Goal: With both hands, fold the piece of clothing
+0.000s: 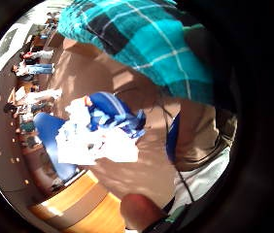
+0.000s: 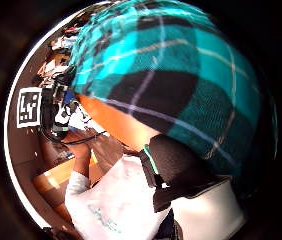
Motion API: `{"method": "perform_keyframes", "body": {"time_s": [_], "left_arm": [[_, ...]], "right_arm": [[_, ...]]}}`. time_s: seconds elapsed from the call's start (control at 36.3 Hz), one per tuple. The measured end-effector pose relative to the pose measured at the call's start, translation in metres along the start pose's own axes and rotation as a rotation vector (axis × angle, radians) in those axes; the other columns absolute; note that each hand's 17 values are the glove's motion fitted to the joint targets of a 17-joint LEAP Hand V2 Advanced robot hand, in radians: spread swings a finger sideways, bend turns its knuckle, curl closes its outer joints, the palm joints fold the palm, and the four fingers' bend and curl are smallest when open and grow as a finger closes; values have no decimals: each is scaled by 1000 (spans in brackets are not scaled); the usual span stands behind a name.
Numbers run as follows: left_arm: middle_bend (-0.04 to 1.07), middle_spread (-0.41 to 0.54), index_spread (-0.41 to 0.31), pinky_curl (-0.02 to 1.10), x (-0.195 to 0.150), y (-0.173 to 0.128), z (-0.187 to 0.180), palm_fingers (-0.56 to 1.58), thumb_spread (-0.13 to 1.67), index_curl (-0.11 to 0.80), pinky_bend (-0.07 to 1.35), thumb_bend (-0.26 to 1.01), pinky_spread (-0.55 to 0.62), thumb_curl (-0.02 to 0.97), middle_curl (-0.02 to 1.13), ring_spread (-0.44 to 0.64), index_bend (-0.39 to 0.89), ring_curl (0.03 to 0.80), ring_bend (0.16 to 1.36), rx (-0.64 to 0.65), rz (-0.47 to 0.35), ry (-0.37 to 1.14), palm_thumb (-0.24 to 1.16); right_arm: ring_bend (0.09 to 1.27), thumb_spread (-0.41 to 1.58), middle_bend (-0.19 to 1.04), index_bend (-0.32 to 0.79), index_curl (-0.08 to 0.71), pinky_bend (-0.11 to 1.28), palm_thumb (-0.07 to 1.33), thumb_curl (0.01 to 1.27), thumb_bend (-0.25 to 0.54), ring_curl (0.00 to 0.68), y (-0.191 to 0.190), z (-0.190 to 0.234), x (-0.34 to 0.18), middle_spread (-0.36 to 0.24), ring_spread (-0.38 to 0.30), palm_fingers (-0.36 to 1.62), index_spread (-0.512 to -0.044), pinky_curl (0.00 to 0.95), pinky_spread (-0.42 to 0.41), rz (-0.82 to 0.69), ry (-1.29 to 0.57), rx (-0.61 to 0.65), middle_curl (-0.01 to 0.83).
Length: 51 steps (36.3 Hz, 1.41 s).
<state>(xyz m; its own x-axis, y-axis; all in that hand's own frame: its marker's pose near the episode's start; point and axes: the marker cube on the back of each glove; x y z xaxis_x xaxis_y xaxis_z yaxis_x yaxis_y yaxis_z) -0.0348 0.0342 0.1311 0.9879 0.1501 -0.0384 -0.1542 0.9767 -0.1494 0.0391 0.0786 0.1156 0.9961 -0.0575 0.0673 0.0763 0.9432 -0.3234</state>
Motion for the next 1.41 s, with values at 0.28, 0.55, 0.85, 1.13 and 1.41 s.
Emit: {"method": "perform_keyframes", "body": {"time_s": [0.28,0.55,0.85,1.13,1.41], "left_arm": [[300,-197,-205,292,-2,0,-10,1097,1252,275,575,205,-145,304,362,-202,237,282,589,558,-1,-253,559],[429,-306,-267,331,-18,41,-64,1236,1009,305,464,179,-297,392,460,-359,124,388,726,413,246,-263,768],[334,-325,-298,385,-60,-74,-142,1263,1031,341,544,118,-359,408,463,-399,171,422,759,4,205,-215,814],[388,-349,-299,408,-97,-228,-125,1270,1100,351,524,66,-363,401,483,-410,142,443,802,-314,130,-82,815],[414,-356,-303,421,-89,-232,-116,1249,1163,360,485,32,-346,386,501,-411,144,453,825,-401,22,-60,826]], "right_arm": [[502,1124,227,199,276,505,837,403,244,268,-20,-44,27,-132,-130,1082,-320,289,-39,-24,201,556,290],[676,1059,268,102,281,599,938,429,213,391,43,-79,26,-209,-261,1240,-310,370,-265,-239,184,208,364],[735,995,295,93,267,606,971,425,134,415,-71,-189,50,-231,-278,1276,-309,377,-333,-317,-88,-70,402],[856,899,352,98,262,609,957,421,26,456,-226,-206,73,-252,-256,1338,-315,381,-366,-183,-318,0,436],[864,871,411,119,272,670,971,421,-19,468,-274,-180,89,-243,-240,1337,-305,409,-358,-9,-302,-1,460]]}}
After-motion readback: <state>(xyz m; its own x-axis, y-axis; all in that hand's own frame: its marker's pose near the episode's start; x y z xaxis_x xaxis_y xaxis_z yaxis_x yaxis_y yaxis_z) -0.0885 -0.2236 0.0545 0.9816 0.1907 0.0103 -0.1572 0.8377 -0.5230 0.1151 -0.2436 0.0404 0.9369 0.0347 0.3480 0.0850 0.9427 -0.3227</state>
